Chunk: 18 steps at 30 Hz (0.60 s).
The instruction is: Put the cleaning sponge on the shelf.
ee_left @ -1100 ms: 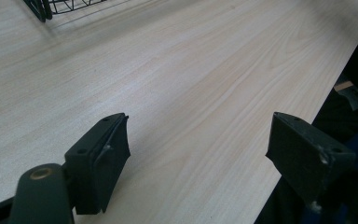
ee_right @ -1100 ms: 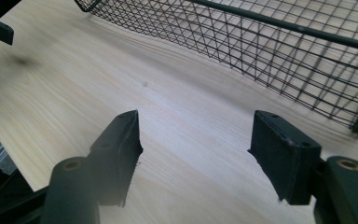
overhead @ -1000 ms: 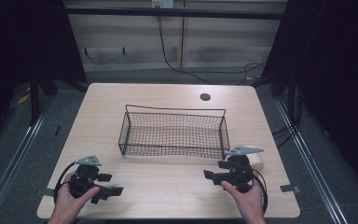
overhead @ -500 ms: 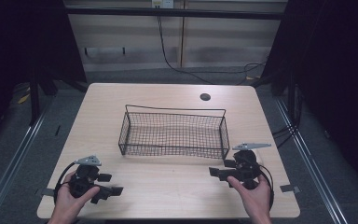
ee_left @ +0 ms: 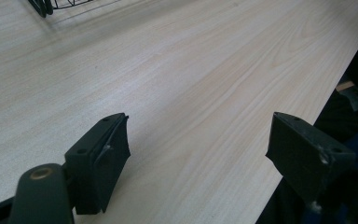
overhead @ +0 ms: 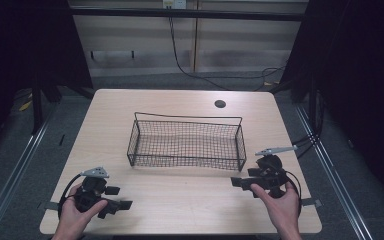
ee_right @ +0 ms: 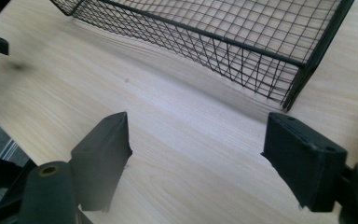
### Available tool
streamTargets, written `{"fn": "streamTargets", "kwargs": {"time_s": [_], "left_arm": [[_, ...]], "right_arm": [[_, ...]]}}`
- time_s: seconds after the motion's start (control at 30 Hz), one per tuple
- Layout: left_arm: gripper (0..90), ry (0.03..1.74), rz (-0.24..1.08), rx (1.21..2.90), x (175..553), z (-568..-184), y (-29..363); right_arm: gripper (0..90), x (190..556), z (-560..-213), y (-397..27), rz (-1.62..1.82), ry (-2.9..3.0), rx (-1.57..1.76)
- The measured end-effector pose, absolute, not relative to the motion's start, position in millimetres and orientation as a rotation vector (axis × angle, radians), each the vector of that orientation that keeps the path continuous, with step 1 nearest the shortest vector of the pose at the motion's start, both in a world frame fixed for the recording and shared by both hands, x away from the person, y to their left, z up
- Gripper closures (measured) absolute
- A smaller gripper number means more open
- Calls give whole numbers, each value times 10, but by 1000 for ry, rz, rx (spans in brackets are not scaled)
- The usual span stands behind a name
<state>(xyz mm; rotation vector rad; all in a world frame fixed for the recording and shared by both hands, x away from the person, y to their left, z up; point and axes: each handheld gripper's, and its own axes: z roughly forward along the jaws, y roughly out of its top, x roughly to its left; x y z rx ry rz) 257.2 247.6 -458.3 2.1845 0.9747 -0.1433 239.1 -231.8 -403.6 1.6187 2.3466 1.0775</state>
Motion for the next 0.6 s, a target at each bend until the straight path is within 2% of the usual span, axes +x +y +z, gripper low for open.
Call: {"fn": "streamTargets", "kwargs": {"time_s": [0.6], "left_arm": [[203, 979, -140, 2181, 2571, -4594, 2468]], "right_arm": [[176, 2567, -3827, -2562, 1021, 2331, 1707]]}}
